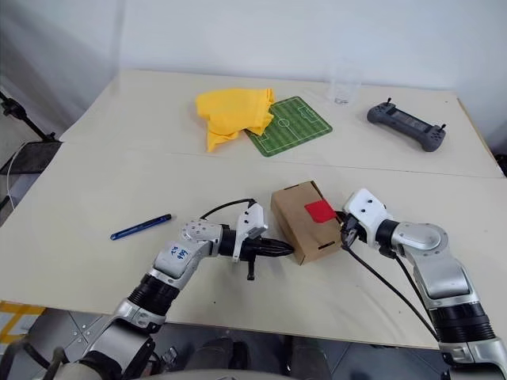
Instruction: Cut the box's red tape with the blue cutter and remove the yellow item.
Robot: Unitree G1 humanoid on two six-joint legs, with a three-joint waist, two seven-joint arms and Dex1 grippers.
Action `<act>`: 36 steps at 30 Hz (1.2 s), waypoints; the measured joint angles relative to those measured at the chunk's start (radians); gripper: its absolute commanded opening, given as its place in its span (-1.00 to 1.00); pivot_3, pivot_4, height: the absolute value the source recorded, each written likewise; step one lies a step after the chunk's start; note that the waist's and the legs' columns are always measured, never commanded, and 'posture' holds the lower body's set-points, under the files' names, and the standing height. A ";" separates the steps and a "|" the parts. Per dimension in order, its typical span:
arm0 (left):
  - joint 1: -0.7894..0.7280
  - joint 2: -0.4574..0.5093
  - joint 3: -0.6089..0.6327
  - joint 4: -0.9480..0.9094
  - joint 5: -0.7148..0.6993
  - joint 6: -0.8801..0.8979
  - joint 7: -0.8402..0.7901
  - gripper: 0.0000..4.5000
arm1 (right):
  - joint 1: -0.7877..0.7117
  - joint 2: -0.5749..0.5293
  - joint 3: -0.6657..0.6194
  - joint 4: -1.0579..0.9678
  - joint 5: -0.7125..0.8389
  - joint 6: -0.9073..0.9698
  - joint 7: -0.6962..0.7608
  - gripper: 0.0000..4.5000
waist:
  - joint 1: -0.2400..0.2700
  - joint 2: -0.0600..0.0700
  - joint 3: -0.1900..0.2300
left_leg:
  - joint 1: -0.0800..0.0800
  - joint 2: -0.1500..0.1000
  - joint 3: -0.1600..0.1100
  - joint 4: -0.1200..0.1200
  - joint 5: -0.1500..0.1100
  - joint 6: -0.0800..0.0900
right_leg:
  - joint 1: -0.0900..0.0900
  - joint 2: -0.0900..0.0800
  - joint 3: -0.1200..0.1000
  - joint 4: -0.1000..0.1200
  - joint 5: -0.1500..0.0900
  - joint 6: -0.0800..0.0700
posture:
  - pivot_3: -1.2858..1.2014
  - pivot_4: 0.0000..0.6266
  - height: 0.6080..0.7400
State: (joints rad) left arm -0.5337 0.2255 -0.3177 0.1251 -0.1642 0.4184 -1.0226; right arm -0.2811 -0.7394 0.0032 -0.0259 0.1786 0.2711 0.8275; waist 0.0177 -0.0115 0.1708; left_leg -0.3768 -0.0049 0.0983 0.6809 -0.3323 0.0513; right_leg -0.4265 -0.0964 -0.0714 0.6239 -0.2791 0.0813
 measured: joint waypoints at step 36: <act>0.308 0.768 0.732 0.536 -0.174 -0.492 -0.303 1.00 | 0.348 -0.028 -0.328 -0.689 0.646 0.003 0.236 0.99 | 0.000 0.004 0.003 | 0.003 -0.001 -0.003 -0.017 -0.006 -0.007 | 0.001 -0.004 -0.005 -0.009 -0.002 -0.005 | 0.03 -0.52 1.00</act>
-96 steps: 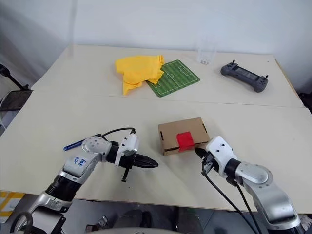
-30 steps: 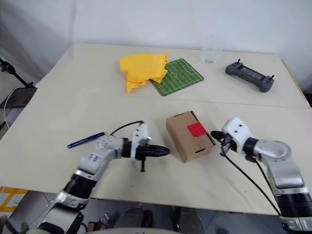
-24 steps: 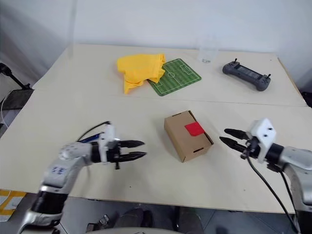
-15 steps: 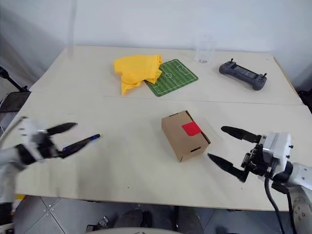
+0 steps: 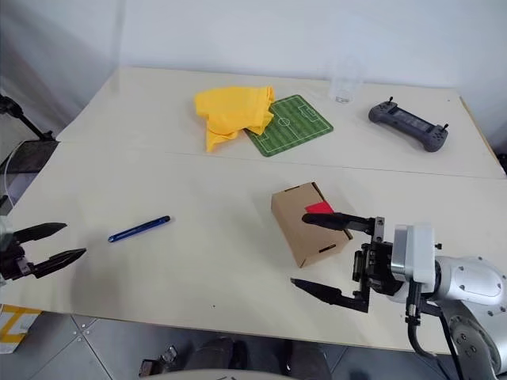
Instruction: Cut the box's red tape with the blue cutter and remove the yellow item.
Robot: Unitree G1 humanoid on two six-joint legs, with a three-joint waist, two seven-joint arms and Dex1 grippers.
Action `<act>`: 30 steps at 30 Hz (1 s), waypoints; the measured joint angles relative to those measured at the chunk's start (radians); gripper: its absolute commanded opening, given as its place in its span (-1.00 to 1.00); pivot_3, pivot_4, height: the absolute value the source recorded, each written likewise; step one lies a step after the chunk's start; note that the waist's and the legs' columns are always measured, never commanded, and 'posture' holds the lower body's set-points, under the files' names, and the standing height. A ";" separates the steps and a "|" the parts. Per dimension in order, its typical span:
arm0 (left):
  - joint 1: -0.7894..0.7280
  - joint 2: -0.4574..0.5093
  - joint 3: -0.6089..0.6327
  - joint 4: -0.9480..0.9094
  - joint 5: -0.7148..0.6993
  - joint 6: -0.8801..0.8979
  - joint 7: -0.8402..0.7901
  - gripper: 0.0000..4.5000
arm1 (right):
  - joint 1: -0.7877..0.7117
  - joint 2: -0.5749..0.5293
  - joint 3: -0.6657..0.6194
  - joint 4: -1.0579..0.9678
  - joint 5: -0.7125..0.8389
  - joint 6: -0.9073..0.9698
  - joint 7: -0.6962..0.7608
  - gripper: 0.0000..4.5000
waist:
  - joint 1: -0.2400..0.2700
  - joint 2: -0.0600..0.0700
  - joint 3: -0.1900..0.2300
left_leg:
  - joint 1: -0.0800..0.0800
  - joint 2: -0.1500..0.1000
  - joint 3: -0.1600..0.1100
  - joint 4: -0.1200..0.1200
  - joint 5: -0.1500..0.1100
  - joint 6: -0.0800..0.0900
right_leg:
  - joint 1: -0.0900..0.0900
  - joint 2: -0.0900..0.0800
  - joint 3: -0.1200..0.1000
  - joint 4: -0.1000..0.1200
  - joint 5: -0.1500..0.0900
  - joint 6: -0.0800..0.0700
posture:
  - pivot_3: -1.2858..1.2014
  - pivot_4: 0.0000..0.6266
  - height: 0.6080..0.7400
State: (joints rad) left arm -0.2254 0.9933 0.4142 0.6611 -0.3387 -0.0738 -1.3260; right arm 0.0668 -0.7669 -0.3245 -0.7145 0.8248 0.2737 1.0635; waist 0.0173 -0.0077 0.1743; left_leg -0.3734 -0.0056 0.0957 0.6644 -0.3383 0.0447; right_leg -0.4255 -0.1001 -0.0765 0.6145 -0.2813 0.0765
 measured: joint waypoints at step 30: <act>-0.361 -0.058 -0.344 0.316 0.234 -0.194 -0.047 -0.01 | 0.058 -0.042 -0.076 -0.076 0.042 0.034 -0.106 1.00 | -0.015 0.000 -0.002 | 0.005 0.000 0.002 0.003 0.004 0.005 | 0.002 -0.001 0.000 0.008 0.001 0.002 | 0.03 -0.52 1.00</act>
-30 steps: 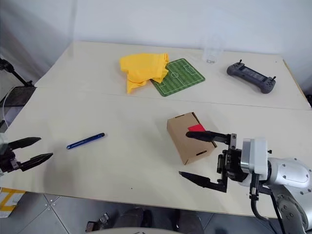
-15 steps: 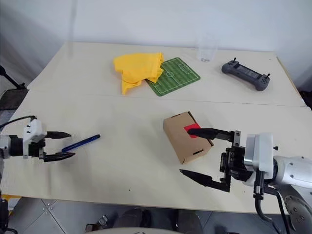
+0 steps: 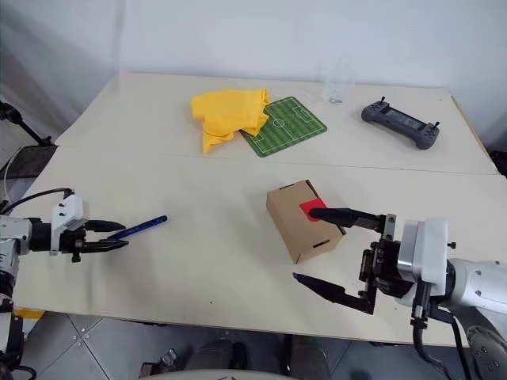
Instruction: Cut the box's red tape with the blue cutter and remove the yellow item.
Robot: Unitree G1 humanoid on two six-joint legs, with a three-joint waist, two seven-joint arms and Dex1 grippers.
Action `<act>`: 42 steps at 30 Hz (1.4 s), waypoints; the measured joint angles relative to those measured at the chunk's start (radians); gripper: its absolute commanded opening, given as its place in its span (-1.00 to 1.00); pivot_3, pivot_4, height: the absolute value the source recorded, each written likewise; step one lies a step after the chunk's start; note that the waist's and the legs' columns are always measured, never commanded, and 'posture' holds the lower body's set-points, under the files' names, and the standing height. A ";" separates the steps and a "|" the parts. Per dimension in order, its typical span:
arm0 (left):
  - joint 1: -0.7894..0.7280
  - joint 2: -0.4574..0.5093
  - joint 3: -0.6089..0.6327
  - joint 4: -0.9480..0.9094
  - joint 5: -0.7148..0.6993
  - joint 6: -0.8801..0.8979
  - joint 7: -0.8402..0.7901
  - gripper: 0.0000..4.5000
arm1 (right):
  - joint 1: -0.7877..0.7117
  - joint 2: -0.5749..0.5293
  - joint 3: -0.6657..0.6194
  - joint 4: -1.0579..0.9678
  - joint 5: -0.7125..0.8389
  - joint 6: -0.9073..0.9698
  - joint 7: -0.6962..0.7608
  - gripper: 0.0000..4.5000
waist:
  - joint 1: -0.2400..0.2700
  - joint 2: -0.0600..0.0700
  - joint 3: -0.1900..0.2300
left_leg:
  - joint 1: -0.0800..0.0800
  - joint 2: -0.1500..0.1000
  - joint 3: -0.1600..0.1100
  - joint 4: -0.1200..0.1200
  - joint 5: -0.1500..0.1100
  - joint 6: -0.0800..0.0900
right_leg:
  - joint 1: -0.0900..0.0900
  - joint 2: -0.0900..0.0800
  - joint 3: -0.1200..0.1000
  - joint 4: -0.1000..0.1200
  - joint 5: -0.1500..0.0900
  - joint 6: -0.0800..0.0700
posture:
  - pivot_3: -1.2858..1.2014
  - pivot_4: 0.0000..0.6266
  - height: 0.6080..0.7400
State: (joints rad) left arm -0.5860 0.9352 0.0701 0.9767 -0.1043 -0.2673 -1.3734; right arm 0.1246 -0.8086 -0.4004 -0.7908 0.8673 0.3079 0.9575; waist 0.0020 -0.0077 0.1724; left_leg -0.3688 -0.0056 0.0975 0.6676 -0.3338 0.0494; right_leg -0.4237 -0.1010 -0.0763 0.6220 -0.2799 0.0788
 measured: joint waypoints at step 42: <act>0.098 -0.330 -0.532 -1.291 -0.033 0.899 0.187 -0.81 | 0.429 -0.055 -0.198 0.000 -0.093 0.150 0.057 0.41 | 0.021 0.001 0.002 | 0.000 -0.001 -0.003 0.001 -0.001 0.011 | 0.009 0.001 0.000 -0.012 0.002 0.004 | 0.03 -0.52 1.00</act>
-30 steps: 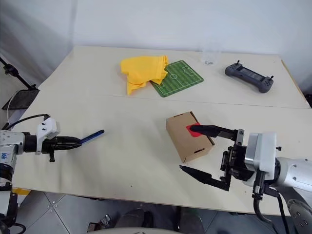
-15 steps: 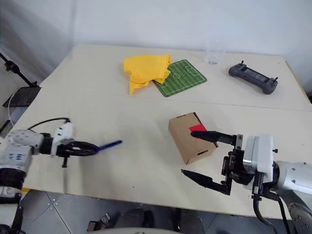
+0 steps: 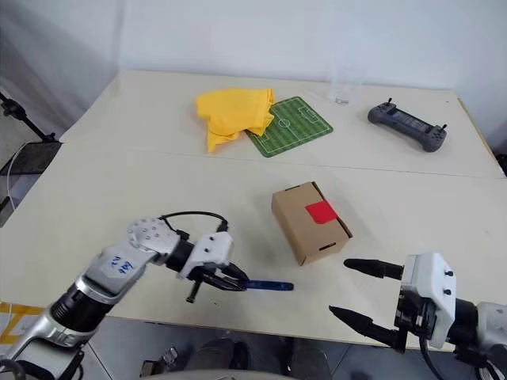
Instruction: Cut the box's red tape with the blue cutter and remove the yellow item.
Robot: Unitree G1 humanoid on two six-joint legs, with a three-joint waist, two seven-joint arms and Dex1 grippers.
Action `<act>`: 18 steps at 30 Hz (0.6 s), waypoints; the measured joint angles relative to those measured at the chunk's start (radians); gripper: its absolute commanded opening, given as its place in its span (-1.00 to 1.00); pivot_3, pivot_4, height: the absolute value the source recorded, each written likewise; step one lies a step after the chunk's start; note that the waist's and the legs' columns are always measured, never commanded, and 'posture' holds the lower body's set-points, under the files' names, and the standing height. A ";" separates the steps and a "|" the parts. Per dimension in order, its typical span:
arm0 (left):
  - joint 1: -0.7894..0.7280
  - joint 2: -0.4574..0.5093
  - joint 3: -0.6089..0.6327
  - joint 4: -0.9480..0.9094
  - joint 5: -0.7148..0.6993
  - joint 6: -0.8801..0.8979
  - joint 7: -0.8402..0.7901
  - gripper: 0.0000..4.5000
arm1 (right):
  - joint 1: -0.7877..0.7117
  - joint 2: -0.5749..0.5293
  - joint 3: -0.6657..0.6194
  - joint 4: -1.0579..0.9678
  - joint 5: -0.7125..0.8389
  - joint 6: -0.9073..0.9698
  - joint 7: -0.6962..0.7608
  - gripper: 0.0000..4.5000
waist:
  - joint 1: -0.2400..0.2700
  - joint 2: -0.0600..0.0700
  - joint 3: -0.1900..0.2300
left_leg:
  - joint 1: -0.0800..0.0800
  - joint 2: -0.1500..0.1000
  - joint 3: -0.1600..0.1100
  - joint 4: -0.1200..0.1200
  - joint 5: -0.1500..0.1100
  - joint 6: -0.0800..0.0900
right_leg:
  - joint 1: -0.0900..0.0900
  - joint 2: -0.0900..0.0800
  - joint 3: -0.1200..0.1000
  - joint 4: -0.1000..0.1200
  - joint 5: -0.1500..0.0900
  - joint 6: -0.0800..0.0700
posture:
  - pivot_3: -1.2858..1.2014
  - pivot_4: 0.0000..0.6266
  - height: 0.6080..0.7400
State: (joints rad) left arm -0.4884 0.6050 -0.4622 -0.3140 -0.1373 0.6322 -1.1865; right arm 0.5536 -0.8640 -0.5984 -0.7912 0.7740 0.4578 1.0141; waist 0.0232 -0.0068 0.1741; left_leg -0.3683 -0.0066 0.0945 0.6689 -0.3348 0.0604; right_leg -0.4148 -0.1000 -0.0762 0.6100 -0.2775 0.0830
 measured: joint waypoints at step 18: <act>-0.164 -0.102 -0.223 -0.040 0.060 0.261 0.120 -0.81 | -0.303 -0.126 0.525 0.019 -0.344 0.180 -0.204 -0.99 | 0.001 0.000 0.000 | -0.002 0.000 -0.003 0.001 0.005 -0.007 | -0.001 0.000 -0.002 0.000 0.000 -0.001 | 0.03 -0.52 1.00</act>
State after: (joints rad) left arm -0.6523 0.5033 -0.6857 -0.3539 -0.0770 0.8931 -1.0668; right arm 0.2505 -0.9905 -0.0737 -0.7721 0.4304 0.6380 0.8099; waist 0.0240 -0.0068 0.1741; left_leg -0.3701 -0.0066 0.0920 0.6696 -0.3294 0.0534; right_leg -0.4157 -0.0999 -0.0779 0.6096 -0.2780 0.0820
